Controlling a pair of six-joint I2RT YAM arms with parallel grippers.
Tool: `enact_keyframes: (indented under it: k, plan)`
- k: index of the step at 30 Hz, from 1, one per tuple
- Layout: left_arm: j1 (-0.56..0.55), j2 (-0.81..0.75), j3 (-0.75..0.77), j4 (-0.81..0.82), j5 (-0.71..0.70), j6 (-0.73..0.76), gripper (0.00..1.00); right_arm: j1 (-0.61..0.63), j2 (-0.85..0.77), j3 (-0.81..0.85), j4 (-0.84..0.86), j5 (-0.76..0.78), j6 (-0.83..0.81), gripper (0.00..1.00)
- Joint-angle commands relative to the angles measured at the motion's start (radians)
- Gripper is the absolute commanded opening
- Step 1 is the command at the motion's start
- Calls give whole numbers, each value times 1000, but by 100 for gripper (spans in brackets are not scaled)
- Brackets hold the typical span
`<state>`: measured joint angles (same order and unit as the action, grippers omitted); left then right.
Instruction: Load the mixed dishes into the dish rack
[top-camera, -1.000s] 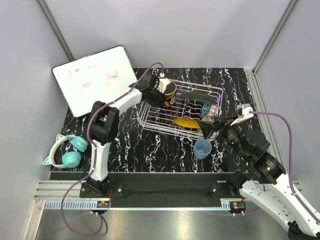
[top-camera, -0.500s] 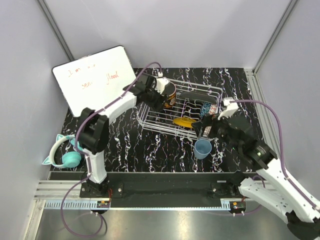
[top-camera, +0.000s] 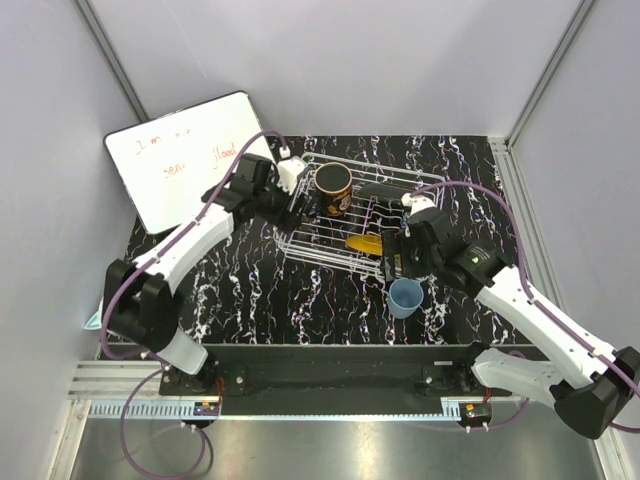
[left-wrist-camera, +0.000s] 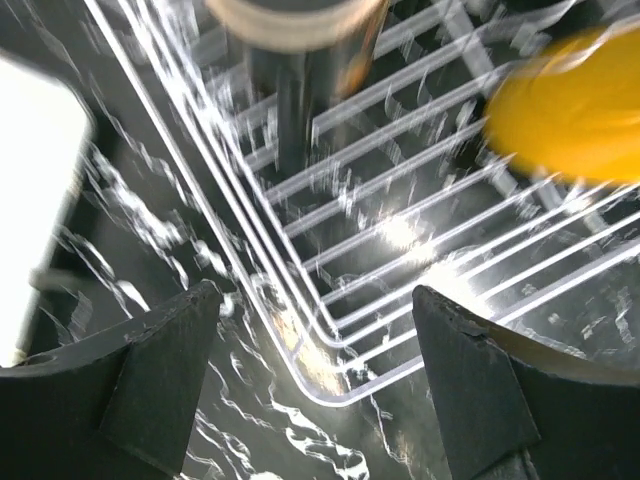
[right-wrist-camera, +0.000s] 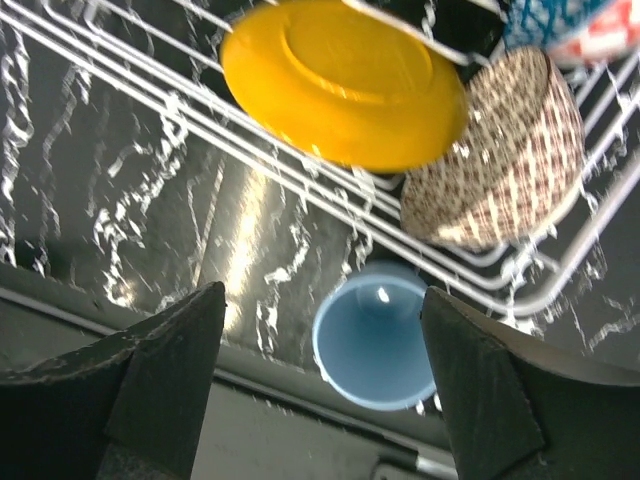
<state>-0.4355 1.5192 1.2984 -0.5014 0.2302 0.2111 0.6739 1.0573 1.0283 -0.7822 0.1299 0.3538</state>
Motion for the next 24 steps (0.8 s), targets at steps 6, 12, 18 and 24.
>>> enact_keyframes:
  k: [6,12,18,24]
  plan:
    - [53,154,7,57,-9,-52,81,0,-17,52,-170,-59,85,78]
    - [54,190,27,58,11,-53,78,0,-37,56,-222,-67,123,77]
    - [53,132,-65,44,-12,22,76,0,-13,91,-273,-78,119,77]
    - [50,24,-198,-2,1,66,75,0,39,110,-289,-76,87,79]
